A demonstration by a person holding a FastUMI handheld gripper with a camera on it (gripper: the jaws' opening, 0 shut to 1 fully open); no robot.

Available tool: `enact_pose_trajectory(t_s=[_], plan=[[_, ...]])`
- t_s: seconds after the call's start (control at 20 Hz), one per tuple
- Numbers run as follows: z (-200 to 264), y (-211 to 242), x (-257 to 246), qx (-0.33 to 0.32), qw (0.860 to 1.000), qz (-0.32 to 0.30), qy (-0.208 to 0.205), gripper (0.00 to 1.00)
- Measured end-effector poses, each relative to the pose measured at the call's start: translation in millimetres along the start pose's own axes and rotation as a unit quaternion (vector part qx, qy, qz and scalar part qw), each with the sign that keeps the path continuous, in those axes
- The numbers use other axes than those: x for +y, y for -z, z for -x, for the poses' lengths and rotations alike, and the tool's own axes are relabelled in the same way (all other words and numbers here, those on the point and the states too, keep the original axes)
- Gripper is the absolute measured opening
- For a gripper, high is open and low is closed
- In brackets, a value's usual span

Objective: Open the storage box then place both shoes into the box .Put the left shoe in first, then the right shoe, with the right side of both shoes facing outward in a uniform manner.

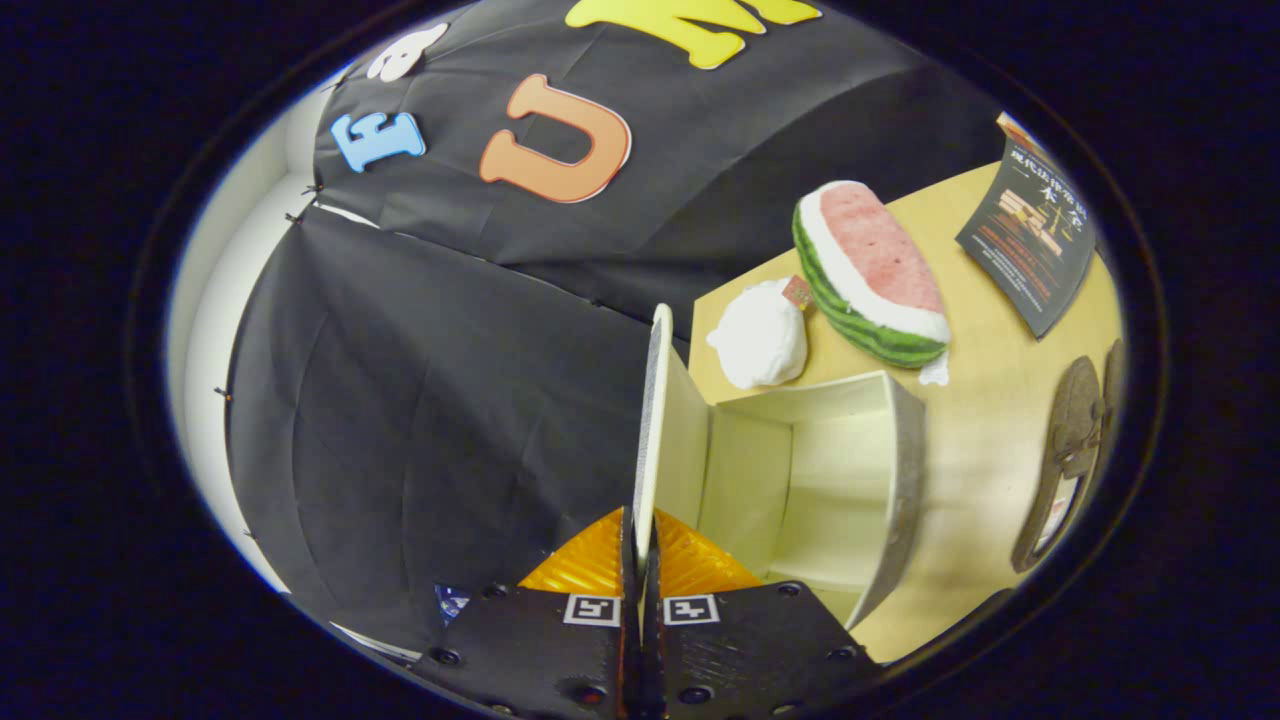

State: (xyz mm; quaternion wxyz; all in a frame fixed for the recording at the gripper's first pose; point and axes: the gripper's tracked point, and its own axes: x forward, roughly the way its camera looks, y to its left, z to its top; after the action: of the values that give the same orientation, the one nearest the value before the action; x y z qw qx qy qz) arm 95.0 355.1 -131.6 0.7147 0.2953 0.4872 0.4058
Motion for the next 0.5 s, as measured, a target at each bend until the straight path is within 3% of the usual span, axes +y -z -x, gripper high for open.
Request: enact_pose_trajectory(t_s=[0.5], plan=[[-79.2,21.6,75.0,0.005,1.0,0.001,-0.008,0.04]])
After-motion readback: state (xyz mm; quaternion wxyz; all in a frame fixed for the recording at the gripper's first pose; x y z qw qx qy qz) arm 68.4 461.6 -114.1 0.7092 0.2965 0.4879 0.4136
